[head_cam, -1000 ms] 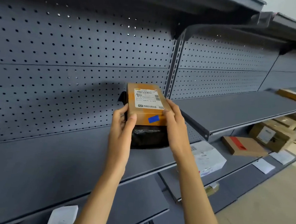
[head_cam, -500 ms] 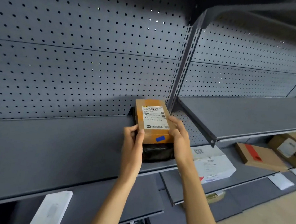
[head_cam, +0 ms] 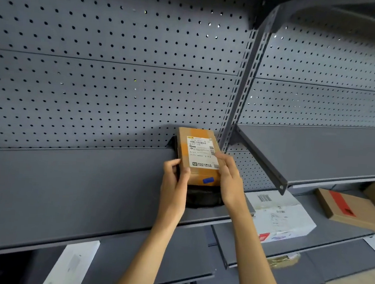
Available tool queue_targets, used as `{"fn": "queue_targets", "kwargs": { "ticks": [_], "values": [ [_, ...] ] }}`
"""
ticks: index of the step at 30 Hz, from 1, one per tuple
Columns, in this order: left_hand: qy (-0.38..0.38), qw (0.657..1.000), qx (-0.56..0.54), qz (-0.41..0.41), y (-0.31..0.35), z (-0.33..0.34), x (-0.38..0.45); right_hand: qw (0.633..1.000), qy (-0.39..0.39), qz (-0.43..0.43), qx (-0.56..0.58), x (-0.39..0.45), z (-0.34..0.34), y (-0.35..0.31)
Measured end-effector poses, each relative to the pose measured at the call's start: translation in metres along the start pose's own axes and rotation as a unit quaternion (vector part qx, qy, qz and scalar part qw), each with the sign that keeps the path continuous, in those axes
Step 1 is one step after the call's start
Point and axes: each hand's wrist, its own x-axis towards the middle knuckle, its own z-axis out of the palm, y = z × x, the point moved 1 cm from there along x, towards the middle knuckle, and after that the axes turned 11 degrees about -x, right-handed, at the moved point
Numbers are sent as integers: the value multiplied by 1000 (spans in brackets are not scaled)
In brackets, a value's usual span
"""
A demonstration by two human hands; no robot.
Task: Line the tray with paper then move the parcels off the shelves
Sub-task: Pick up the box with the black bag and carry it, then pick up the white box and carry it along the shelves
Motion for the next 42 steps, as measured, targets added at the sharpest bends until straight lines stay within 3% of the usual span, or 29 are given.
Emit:
{"fn": "queue_targets", "kwargs": {
  "ticks": [7, 11, 16, 20, 25, 35, 40, 42],
  "values": [
    [-33, 998, 46, 15, -6, -13, -2, 994, 36, -69, -74, 2, 8, 12],
    [-37, 998, 35, 36, 3, -27, -7, 987, 107, -73, -91, -2, 11, 6],
    [-27, 996, 34, 83, 27, -57, -12, 955, 210, -170, -121, -30, 30, -26],
    [12, 993, 12, 115, 55, -89, -18, 967, 118, -224, -18, -59, 47, -67],
    [55, 989, 18, 136, 87, -147, -32, 973, -21, -215, 87, -92, 85, -104],
    [164, 972, 58, 160, 135, -293, -76, 934, -219, -227, 168, -174, 201, -185],
    [196, 965, 87, 150, 160, -382, -101, 922, -277, -253, 91, -224, 266, -227],
    [203, 961, 102, 155, 173, -419, -113, 902, -323, -284, 30, -249, 292, -249]
  ]
}}
